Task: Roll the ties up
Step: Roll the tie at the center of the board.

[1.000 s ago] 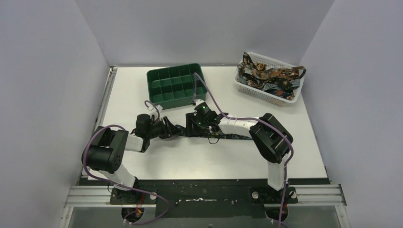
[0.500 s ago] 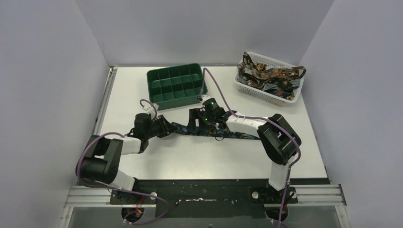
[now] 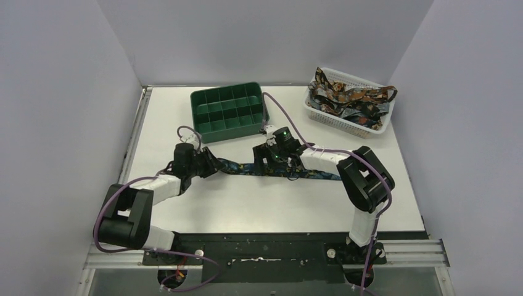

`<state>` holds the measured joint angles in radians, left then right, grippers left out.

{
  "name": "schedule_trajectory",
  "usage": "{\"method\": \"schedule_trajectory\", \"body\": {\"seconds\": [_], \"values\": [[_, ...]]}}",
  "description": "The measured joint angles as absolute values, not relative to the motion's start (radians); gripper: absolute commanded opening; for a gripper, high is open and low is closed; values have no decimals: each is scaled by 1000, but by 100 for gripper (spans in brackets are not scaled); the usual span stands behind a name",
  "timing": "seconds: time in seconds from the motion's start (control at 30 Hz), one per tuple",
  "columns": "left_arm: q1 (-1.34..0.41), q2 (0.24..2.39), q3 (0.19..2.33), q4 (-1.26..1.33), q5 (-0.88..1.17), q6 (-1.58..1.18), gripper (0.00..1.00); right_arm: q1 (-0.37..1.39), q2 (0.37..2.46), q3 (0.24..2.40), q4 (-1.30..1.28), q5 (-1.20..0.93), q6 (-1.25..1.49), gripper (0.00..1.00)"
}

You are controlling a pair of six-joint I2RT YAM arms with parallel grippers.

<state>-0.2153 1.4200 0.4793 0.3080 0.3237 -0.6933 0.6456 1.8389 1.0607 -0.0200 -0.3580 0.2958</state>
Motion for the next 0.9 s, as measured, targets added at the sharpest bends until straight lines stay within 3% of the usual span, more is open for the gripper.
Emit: {"method": "schedule_trajectory", "body": {"seconds": [0.37, 0.9], "values": [[-232, 1379, 553, 147, 231, -639, 28, 671, 1850, 1064, -62, -480, 191, 74], [-348, 1359, 736, -180, 50, -427, 32, 693, 1851, 1055, -24, -411, 282, 75]]}}
